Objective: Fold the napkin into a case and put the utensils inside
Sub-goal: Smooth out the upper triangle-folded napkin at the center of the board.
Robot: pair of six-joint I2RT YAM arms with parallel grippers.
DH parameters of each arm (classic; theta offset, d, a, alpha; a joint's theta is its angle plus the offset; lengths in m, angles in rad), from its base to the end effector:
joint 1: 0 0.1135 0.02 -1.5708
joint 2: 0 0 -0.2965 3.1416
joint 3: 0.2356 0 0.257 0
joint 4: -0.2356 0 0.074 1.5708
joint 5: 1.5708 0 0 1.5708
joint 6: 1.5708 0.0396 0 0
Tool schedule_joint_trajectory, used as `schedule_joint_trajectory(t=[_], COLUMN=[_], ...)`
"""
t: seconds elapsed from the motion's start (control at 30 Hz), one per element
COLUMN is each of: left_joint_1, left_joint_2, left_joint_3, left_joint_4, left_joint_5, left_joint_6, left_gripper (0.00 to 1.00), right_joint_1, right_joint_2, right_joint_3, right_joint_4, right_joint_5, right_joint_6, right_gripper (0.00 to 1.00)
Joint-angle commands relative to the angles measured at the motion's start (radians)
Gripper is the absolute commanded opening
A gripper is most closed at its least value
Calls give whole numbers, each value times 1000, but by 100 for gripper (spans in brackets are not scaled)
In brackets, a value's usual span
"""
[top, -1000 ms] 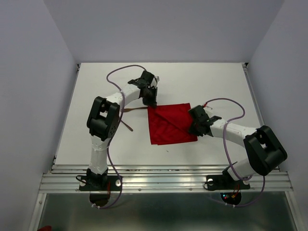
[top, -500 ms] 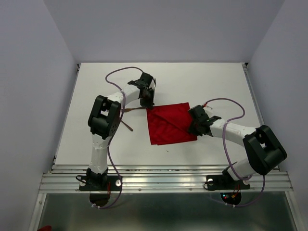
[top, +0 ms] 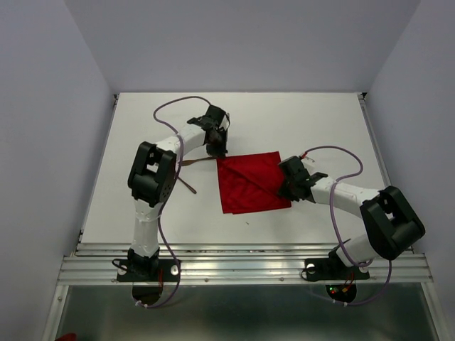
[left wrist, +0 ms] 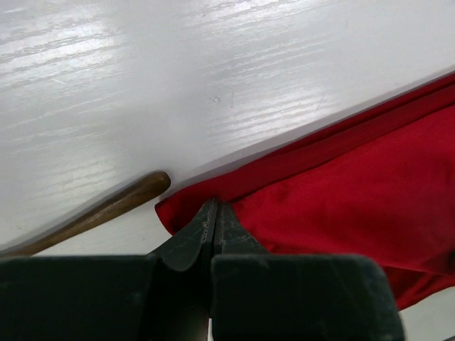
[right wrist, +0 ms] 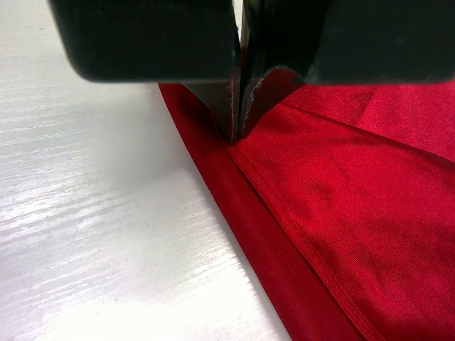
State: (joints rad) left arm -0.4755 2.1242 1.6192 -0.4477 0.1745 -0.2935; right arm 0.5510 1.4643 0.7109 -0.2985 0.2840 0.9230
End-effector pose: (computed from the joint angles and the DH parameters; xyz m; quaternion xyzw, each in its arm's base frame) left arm 0.4316 -0.2300 0.2053 0.1126 0.9427 -0.1906 0.2497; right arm 0.2336 0.1305 0.1838 0.2126 0.9336 0.0694 0.2800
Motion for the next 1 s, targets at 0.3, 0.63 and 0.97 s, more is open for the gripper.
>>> schedule_joint_trajectory(t=[0.3,0.63,0.97], left_joint_1=[5,6,6], left_joint_2=[-196,-58,-90], left_joint_3=[-104,-105,-139], left_joint_4=[20,83,104], left_joint_5=[6,-6,-3], left_joint_6=[-22,-24,-29], left_gripper=[0,0,0], right_joint_1=[6,6,6], right_joint_2=[-4,-4,-5], right_joint_3=[-37,-45,-80], right_joint_4=[-51,-53,-62], right_joint_5=[23,18,1], right_joint_6=[19,19,27], right_gripper=[1,1,1])
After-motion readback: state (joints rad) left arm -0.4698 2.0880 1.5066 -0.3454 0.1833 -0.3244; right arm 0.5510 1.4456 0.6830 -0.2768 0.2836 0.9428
